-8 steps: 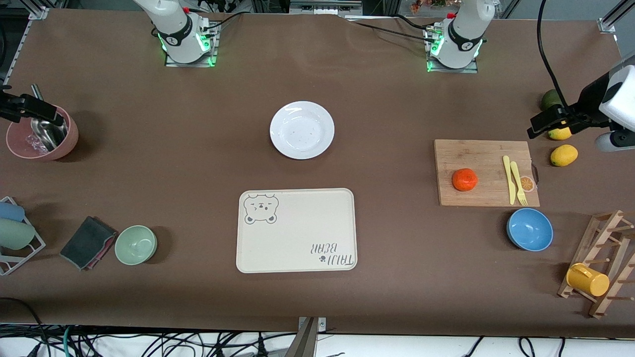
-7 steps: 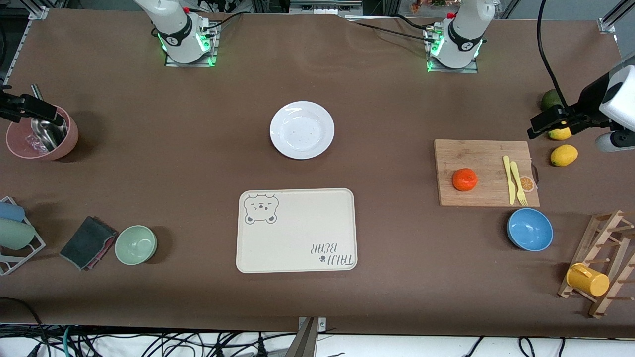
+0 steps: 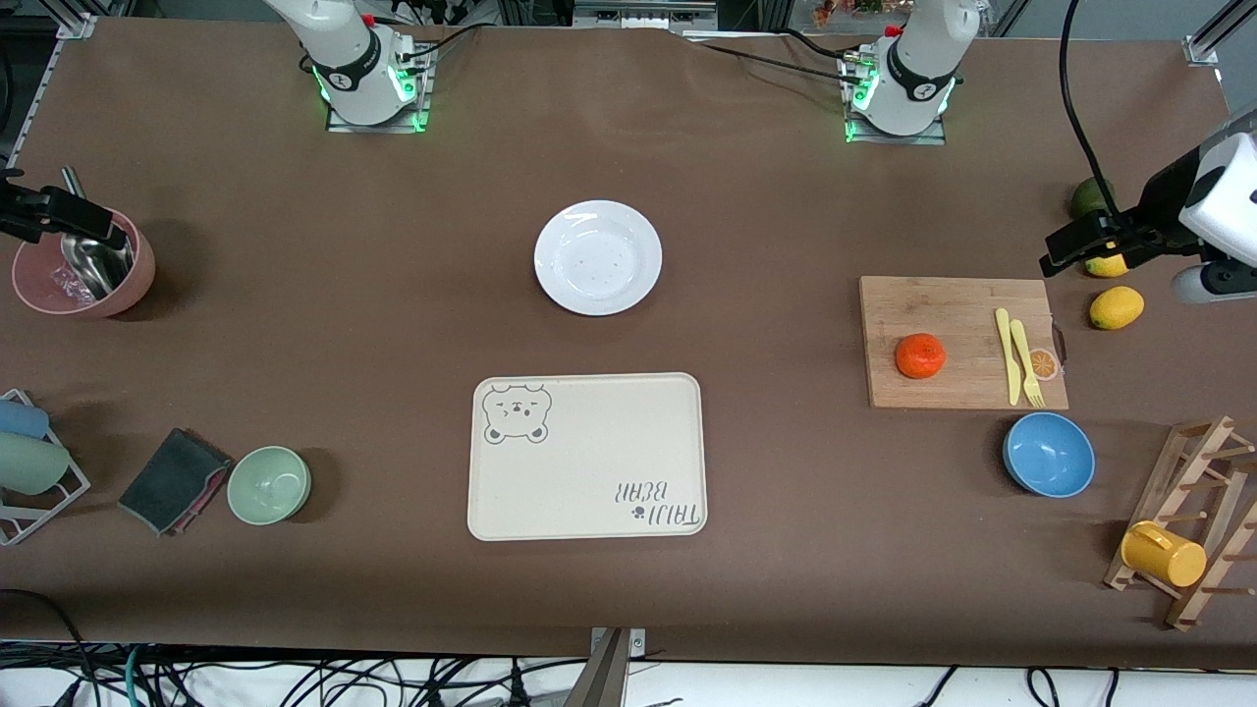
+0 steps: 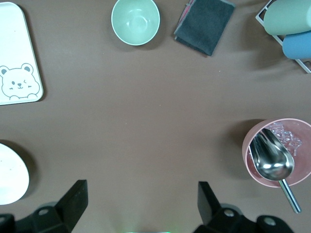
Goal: Place orange and plate with both arms
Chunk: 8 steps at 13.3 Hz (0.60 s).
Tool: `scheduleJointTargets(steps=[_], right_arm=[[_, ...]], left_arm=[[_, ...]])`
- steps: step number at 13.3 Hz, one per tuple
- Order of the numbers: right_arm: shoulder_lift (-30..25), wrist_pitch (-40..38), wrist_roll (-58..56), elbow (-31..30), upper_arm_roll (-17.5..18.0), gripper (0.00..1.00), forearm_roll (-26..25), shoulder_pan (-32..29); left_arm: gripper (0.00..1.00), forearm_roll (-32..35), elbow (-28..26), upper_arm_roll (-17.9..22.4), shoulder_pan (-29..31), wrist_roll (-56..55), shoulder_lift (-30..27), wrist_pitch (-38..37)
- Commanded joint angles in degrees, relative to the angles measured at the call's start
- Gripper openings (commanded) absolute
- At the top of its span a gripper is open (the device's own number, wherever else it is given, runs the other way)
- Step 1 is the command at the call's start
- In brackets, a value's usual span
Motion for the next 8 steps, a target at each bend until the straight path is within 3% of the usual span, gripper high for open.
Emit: scheduleJointTargets(steps=[1,8], right_arm=[[0.27,-1.03,-0.47,1.34,0.30,1.00,0.56,-0.32],[0.36,-1.03,-0.56,1.34,0.30,1.00,0.56,-0.32]], left_arm=[[1.00,-0.52,0.36,-0.05,-0.14,0.20,0.15,-0.31],[1.00,-0.35,0.54,-1.10,-0.93,1.25,0.50,0.49]])
